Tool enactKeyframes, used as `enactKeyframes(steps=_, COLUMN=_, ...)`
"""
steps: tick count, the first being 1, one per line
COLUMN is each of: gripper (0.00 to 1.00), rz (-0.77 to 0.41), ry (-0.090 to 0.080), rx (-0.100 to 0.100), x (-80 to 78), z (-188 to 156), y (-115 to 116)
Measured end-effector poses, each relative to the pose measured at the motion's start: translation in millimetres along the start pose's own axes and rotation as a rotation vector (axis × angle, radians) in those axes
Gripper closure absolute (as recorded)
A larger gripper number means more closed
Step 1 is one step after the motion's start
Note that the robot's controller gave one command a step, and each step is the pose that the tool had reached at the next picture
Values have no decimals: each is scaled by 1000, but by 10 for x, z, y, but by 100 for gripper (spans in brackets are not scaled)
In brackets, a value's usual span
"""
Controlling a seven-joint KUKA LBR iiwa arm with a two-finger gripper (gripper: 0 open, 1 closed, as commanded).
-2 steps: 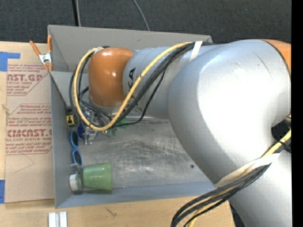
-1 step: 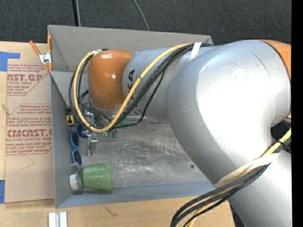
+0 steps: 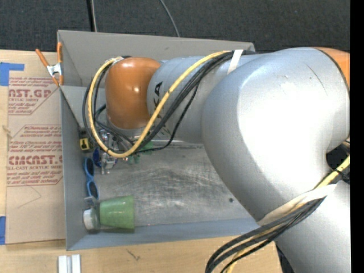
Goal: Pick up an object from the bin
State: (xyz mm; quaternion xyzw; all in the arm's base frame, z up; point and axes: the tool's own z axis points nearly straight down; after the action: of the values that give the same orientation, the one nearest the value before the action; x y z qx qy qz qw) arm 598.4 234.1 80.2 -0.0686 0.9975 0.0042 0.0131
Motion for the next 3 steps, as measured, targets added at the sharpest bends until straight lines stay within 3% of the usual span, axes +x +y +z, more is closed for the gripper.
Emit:
enactKeyframes(steps=1, gripper=0, rz=-1, ry=18, rx=3, x=46, z=43, y=0)
enactKeyframes(steps=2, gripper=0, rz=30, ry=20, rx=4, x=16, z=45, y=28)
enactKeyframes(steps=3, gripper=100, rz=31, ry=0, rx=0, x=-33, z=4, y=36)
